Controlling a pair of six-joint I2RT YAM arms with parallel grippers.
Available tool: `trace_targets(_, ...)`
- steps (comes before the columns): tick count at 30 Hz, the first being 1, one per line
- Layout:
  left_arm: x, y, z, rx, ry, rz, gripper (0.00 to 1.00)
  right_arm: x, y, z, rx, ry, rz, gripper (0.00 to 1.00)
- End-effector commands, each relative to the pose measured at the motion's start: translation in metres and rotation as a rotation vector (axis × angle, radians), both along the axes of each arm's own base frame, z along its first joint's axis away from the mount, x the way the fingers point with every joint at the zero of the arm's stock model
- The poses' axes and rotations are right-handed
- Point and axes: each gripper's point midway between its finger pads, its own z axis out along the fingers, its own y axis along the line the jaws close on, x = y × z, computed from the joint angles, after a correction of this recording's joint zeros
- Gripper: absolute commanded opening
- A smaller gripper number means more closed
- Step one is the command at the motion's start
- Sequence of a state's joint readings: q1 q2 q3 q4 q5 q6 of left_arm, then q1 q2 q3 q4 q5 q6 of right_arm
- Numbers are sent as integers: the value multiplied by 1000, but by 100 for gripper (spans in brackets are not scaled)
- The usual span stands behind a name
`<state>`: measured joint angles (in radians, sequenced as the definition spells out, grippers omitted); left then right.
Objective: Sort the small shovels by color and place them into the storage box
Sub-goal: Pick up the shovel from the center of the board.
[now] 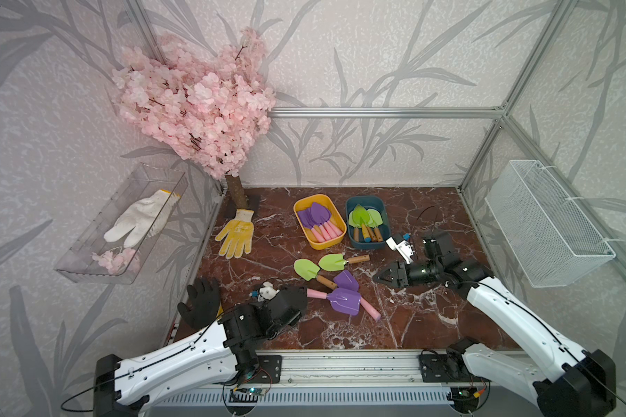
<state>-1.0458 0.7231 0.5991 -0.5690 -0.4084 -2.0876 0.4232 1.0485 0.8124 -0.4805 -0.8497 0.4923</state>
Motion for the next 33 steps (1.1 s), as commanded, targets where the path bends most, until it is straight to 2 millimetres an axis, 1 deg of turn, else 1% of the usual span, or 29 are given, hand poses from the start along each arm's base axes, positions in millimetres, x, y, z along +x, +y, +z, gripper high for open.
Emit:
trace_targets(1, 10, -3, 19, -336, 99, 266, 1, 0, 8, 19, 78, -66, 28, 49)
trace_targets(6, 19, -7, 25, -355, 91, 266, 1, -5, 12, 15, 72, -70, 52, 49)
trace_targets(9, 25, -10, 29, -368, 88, 263, 1, -8, 14, 9, 58, -65, 59, 49)
trace_targets(15, 33, -15, 36, -380, 85, 248, 1, -6, 16, -4, 24, -62, 45, 49)
trace_targets(22, 34, -19, 37, -384, 88, 236, 1, 1, 20, -13, 14, -60, 44, 49)
trace_targets(27, 34, -19, 39, -387, 84, 232, 1, 7, 24, -14, 13, -67, 62, 49)
trace_targets(33, 35, -21, 39, -396, 86, 226, 1, 6, 33, -13, 26, -72, 92, 48)
